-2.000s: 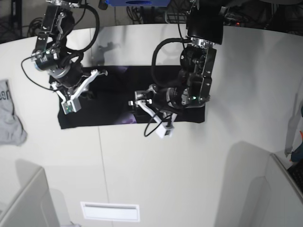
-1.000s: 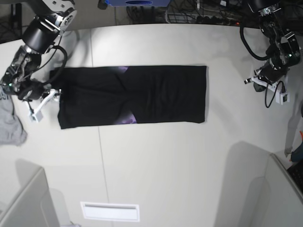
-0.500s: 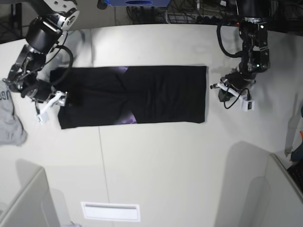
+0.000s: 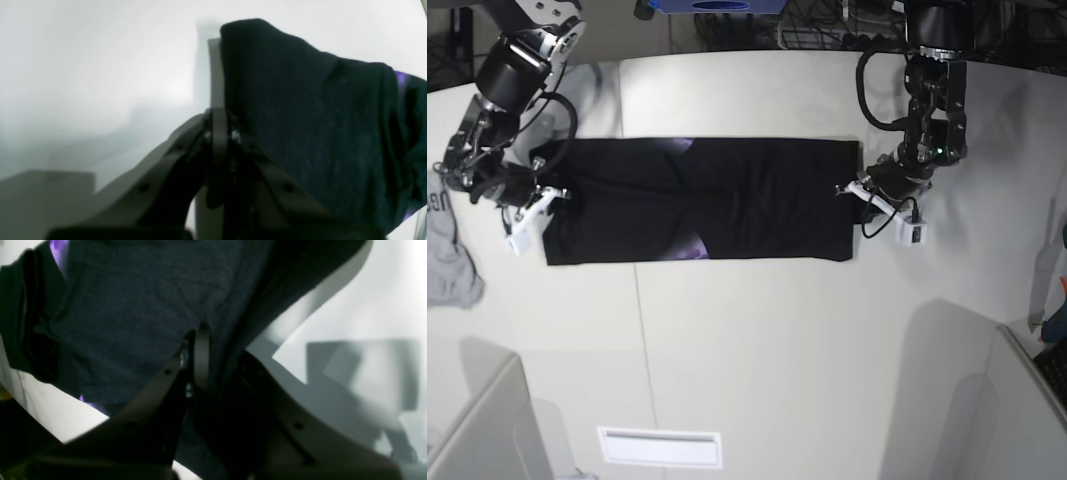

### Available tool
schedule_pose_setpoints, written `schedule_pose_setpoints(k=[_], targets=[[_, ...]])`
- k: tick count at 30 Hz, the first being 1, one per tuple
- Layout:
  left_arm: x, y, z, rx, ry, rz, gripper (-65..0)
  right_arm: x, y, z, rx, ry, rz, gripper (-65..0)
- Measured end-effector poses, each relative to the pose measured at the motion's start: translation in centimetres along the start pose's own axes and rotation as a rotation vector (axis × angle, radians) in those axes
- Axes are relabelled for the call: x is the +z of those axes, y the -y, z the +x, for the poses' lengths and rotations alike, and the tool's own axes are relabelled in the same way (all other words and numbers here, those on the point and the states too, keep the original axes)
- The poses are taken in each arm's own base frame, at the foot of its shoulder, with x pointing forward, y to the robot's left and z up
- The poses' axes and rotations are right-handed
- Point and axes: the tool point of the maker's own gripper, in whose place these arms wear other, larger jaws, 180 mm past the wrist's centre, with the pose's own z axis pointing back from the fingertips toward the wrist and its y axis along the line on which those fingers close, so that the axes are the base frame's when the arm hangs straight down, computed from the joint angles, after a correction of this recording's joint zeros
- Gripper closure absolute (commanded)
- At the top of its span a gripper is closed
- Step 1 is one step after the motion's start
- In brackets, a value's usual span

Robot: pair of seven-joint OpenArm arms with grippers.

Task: Fold the T-shirt properly
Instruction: 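Grasp both ends of the folded strip with both grippers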

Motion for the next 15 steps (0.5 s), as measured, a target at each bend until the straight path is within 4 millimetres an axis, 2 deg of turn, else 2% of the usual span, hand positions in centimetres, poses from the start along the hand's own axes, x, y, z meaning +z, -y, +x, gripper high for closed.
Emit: schedule_pose_setpoints(k=[2, 5, 9, 11, 15], targets=[[-0.4, 1.0, -0.4, -0.017, -0.011, -0.021, 0.0, 0.3, 0.4, 0.4, 0.013, -0.010, -0.024, 0.0], [-1.3, 3.6, -1.2, -0.065, -0.049, -0.073, 0.0, 1.2, 1.2, 1.1, 0.040, -0.022, -0.066, 0.0], [-2.0, 5.7, -2.2, -0.050, -0.063, -0.119, 0.0, 3.5, 1.0, 3.5, 0.121, 0.036, -0.132, 0.0], [-2.4, 6.3, -2.2, -0.043, -0.070, -0.130, 0.0, 4.2, 0.0, 4.5, 0.200, 0.039, -0.157, 0.0], [-2.5, 6.9, -2.4, -0.042, -0.074, -0.141, 0.0, 3.5, -3.3, 4.4, 0.330, 0.028, -0.147, 0.0]])
